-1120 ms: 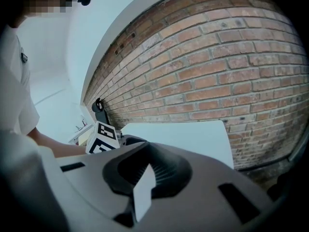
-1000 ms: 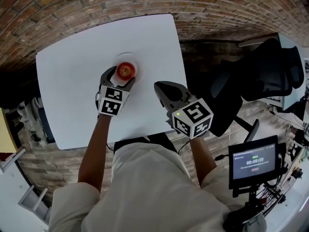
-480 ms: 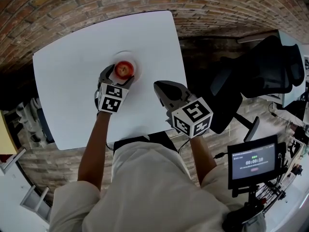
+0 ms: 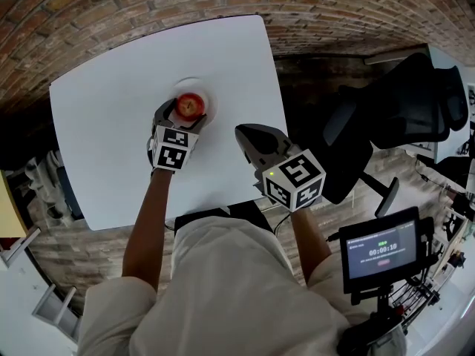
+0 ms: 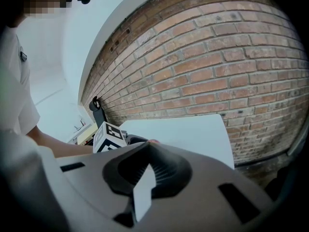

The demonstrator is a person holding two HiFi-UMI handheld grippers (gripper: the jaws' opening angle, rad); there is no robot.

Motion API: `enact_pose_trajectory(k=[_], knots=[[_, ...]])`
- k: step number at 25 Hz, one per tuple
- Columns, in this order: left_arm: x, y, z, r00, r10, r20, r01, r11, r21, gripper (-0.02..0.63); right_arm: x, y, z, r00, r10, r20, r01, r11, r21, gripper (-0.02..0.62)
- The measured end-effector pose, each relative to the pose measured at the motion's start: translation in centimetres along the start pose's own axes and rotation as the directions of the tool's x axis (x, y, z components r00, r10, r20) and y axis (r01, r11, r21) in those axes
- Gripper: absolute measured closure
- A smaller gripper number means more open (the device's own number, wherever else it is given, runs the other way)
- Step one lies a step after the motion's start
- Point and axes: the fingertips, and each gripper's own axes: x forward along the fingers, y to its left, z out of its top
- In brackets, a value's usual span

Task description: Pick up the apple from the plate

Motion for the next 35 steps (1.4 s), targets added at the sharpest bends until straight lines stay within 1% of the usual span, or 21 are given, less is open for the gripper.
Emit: enact_pose_trajectory(k=[7,12,18,35], knots=[[-0.1,0.4,0.4,1.000,0.016,-0.001,-0.016,0.999,-0.033,0.235,0.0,-0.2,0.1,1.000,-0.005,0.006,0.005,1.000,0.006,0.592],[0.4,0.5,0.1,0.999,0.035,0.011,-0.035,0.999,-0.009,0.235,-0.1,-0.5,0.0,1.000,-0.011,0.009,0.011,1.000,0.010,0.592],[0.4,0.4,0.0,0.999,0.040,-0.002,-0.040,0.999,-0.009,0.235,-0.3,-0.8,-0.1,1.000,-0.012,0.005,0.012,1.000,0.015,0.592],[0.2,0.1,-0.1,0.997,0.060,-0.038,-0.059,0.998,0.024,0.235,-1.2,-1.1,0.0,1.000,-0.016,0.013,0.015,1.000,0.015,0.592]])
